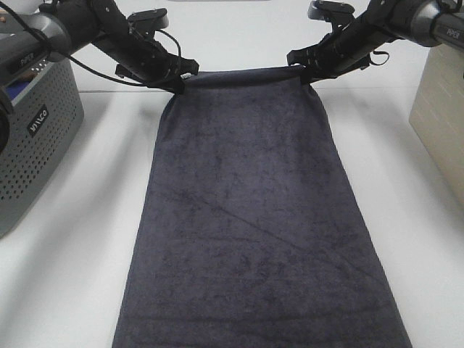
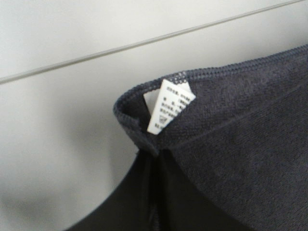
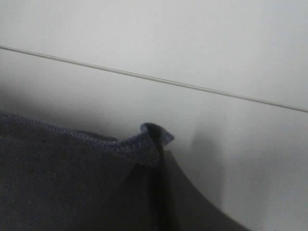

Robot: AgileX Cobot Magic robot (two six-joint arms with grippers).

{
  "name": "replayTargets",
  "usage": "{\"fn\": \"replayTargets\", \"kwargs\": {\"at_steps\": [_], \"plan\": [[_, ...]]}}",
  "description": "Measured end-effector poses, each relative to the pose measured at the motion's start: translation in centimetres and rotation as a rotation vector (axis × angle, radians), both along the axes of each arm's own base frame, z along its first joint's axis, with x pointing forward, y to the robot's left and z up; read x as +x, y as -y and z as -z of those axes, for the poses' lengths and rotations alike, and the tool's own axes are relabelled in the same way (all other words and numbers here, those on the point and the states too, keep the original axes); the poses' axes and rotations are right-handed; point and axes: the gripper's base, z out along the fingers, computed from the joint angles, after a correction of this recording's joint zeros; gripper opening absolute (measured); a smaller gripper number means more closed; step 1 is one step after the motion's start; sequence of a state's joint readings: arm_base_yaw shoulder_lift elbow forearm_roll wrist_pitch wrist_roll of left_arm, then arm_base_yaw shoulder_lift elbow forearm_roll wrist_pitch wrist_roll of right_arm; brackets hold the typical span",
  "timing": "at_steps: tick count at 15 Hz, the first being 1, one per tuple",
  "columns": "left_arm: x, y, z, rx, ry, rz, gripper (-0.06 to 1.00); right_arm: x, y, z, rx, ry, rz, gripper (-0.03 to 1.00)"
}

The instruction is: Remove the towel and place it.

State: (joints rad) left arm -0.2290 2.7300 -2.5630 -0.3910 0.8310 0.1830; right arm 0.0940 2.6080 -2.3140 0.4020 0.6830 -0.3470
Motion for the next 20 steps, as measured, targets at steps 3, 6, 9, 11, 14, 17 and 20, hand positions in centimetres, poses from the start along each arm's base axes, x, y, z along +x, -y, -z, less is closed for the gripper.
{"fn": "replayTargets", "kwargs": {"at_steps": [3, 6, 9, 11, 14, 17, 20], "plan": [[0.4, -0.2, -0.2, 0.022, 0.055, -0.016, 0.01, 0.3, 0.0, -0.2, 0.001, 0.044, 0.002, 0.01], [0.8, -0.4, -0.4, 0.045, 0.104, -0.027, 0.01, 0.6, 0.0, -0.5, 0.020, 0.081, 0.020, 0.01], [1.0, -0.6, -0.6, 0.056, 0.142, -0.037, 0.01, 0.9, -0.3, -0.7, 0.027, 0.118, 0.030, 0.01], [1.2, -0.7, -0.7, 0.067, 0.171, -0.043, 0.01, 1.0, -0.5, -0.8, 0.030, 0.136, 0.034, 0.01], [1.5, -0.7, -1.0, 0.073, 0.213, -0.052, 0.01, 1.0, -0.5, -0.8, 0.038, 0.140, 0.040, 0.01], [1.5, -0.8, -0.4, 0.088, 0.213, -0.038, 0.01, 1.2, -0.5, -0.8, 0.042, 0.158, 0.051, 0.01], [1.7, -0.8, 1.3, 0.093, 0.206, -0.044, 0.01, 1.3, -0.5, 0.2, 0.047, 0.155, 0.060, 0.01]]}}
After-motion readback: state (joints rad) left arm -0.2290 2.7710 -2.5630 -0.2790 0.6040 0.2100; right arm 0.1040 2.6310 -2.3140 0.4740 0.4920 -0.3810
